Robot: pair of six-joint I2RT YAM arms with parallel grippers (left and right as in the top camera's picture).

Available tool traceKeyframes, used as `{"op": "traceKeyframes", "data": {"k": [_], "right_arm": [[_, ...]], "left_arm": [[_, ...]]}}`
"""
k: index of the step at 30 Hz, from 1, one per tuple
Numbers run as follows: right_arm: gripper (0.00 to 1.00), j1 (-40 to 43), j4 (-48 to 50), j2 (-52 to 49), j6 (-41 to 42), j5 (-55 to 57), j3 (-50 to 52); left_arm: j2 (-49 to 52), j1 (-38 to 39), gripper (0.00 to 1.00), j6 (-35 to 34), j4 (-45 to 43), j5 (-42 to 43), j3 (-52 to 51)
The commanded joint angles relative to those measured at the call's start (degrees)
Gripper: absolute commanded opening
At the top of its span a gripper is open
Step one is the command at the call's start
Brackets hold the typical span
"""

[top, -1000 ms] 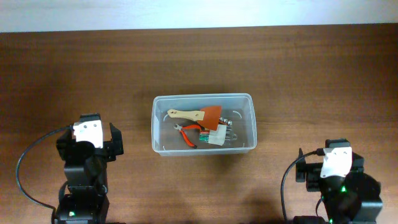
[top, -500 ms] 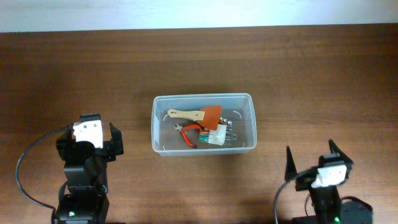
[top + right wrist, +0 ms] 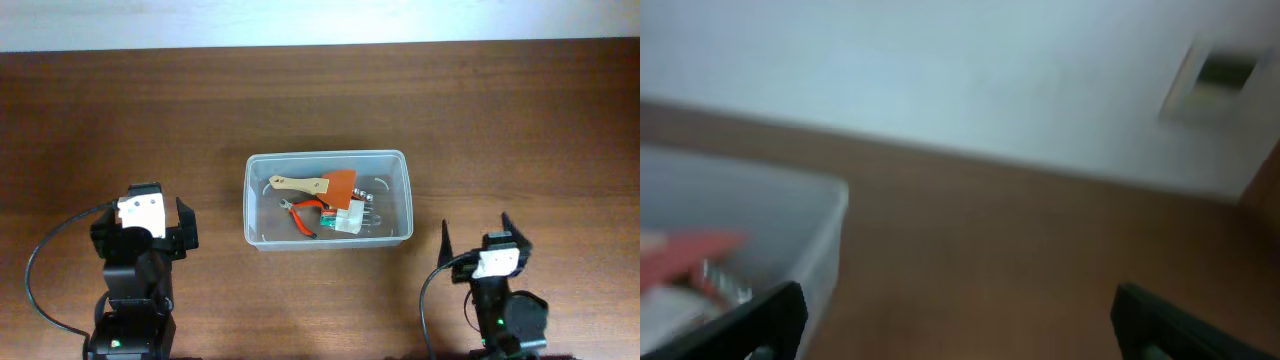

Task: Pack container

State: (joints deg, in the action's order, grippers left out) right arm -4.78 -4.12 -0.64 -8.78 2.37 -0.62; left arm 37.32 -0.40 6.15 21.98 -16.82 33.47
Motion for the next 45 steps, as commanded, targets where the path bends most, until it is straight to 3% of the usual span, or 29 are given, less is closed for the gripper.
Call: {"op": "traceKeyframes", "data": {"k": [1, 36, 41, 45], "right_arm": [[0.99, -0.46, -0.44, 0.42, 1.25, 1.36, 0.31], [0.99, -0.46, -0.35, 0.33, 0.72, 0.92, 0.31], [0.99, -0.46, -0.35, 0.33, 0.72, 0.92, 0.31], [0.99, -0.46, -0.35, 0.33, 0.72, 0.92, 0.31]], "left_arm": [[-0.33, -0.04, 0.99, -0.52, 0.00, -0.59, -0.46], [-0.63, 0.00, 0.99, -0.55, 0.26, -0.57, -0.46], [-7.61, 2.40, 0.99, -0.55, 6.14, -0.52, -0.46], [-17.64, 6.56, 0.99, -0.52, 17.27, 9.66, -0.68]]}}
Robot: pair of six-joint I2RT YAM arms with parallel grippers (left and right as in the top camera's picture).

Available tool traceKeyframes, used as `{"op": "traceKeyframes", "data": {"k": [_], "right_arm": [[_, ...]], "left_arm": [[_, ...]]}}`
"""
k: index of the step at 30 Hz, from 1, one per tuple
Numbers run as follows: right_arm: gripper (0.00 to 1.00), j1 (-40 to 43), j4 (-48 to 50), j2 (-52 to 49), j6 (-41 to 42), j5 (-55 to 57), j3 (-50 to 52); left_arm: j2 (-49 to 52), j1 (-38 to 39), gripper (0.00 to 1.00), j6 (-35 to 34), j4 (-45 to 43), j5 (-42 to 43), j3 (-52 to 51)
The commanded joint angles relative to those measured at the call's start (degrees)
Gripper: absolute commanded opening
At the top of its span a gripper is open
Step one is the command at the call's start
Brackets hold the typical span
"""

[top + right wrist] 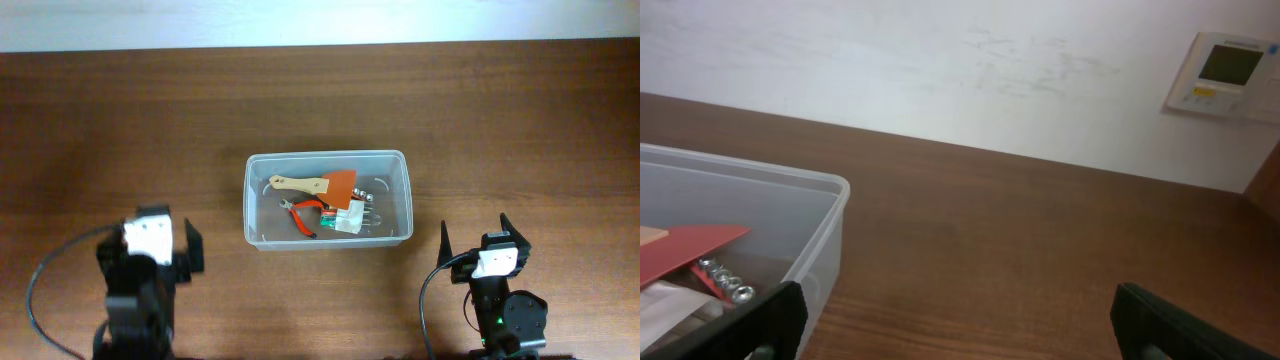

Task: Pack container

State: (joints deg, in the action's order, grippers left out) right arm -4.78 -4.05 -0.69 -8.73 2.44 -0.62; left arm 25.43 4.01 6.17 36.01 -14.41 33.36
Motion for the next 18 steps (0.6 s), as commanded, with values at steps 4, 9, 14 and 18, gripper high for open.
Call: {"op": "traceKeyframes", "data": {"k": [4, 9, 14, 18], "right_arm": [[0.99, -0.46, -0.44, 0.37, 0.68, 0.85, 0.31], [0.99, -0.46, -0.42, 0.37, 0.68, 0.85, 0.31], [0.99, -0.46, -0.42, 0.37, 0.68, 0.85, 0.31], [0.99, -0.46, -0.42, 0.37, 0.68, 0.85, 0.31]], "left_arm": [[-16.11, 4.15, 0.99, -0.57, 7.28, 12.11, -3.80], [-25.27, 4.13, 0.99, 0.13, -2.91, 9.94, -13.00], [-24.83, 4.09, 0.99, 0.13, -23.41, 8.55, -23.56], [-24.87, 4.09, 0.99, 0.11, -39.43, 3.54, -31.45]]}}
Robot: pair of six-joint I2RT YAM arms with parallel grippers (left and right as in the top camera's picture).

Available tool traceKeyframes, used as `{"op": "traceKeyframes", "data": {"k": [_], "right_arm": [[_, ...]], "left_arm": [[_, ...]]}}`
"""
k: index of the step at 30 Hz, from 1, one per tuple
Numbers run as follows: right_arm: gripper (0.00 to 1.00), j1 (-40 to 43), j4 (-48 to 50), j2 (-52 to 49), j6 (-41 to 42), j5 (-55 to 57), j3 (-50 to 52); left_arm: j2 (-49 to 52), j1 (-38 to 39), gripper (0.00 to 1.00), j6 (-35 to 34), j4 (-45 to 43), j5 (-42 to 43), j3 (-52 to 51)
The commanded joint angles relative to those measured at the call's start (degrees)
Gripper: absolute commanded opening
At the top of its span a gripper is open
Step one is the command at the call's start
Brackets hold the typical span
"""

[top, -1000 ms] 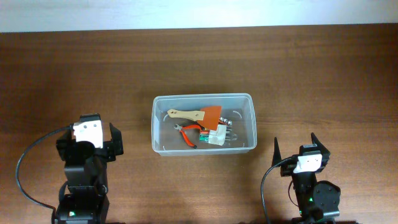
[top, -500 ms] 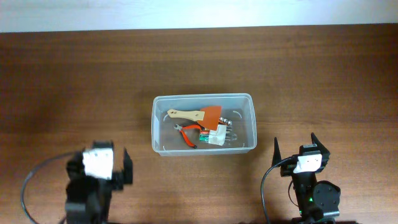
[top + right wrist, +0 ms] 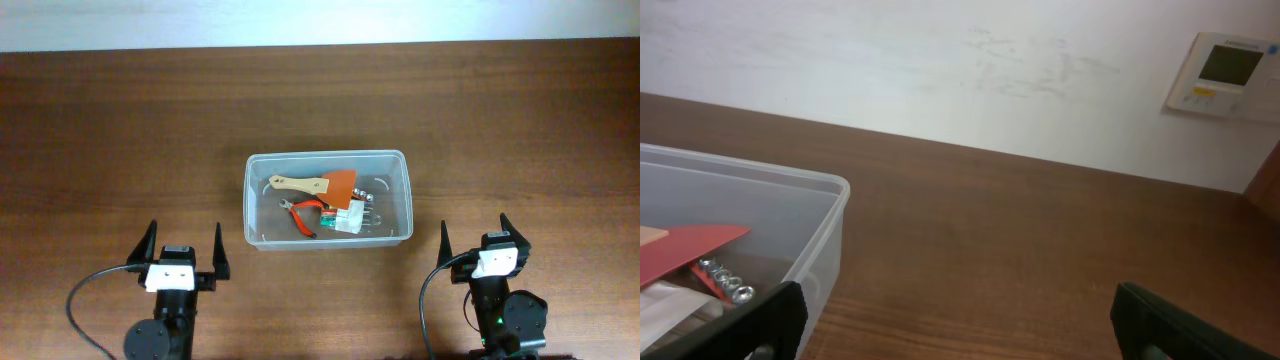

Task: Pack container

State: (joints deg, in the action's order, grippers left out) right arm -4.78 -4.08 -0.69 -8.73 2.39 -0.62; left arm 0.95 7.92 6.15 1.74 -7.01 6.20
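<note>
A clear plastic container (image 3: pixel 327 160) stands mid-table; its near right corner (image 3: pixel 830 210) shows in the right wrist view. Inside lie a wooden-handled orange scraper (image 3: pixel 320 185), red-handled pliers (image 3: pixel 303 217), a white and green block (image 3: pixel 345 218) and a row of metal nuts (image 3: pixel 725 280). My left gripper (image 3: pixel 185 245) rests open at the front left, well clear of the container, nothing between its fingers. At the front right my right gripper (image 3: pixel 474 232) stands open and empty, its fingertips (image 3: pixel 770 315) wide apart, just right of the container's corner.
The brown wooden table (image 3: pixel 520 120) runs back to a white wall (image 3: pixel 940 70). A wall thermostat (image 3: pixel 1225 75) hangs at the far right in the right wrist view.
My left arm has drawn back toward the front edge and now sits lower, its open fingers pointing at the container. The right arm and the container's contents have not moved.
The left arm stood raised at the left of the container, then a little nearer the front edge, and is now folded low at the front left. The right arm settled from a blurred view to stillness. The container's contents stayed as they were.
</note>
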Motion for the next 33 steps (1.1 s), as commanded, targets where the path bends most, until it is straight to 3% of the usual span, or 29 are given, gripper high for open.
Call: {"op": "traceKeyframes", "data": {"k": [1, 7, 18, 21, 28, 33], "right_arm": [[0.99, -0.46, -0.39, 0.37, 0.68, 0.90, 0.31], [0.99, -0.46, -0.39, 0.37, 0.68, 0.90, 0.31], [0.99, -0.46, -0.39, 0.37, 0.68, 0.90, 0.31], [0.99, -0.46, -0.39, 0.37, 0.68, 0.90, 0.31], [0.99, -0.46, -0.42, 0.37, 0.68, 0.90, 0.31], [0.98, -0.46, -0.39, 0.37, 0.68, 0.90, 0.31]], "left_arm": [[-0.42, 0.17, 0.99, 0.07, -7.50, -4.92, -5.86], [-0.66, 0.17, 0.99, -0.13, -0.17, -8.79, -5.73], [-0.63, 0.17, 0.99, 3.10, 3.08, 6.86, -5.70], [-0.63, 0.17, 0.99, 0.52, 3.06, 6.71, -5.70], [-0.63, 0.17, 0.99, -13.46, 2.75, 3.52, -5.73], [-0.63, 0.17, 0.99, -14.95, 2.58, 2.27, -5.73]]}}
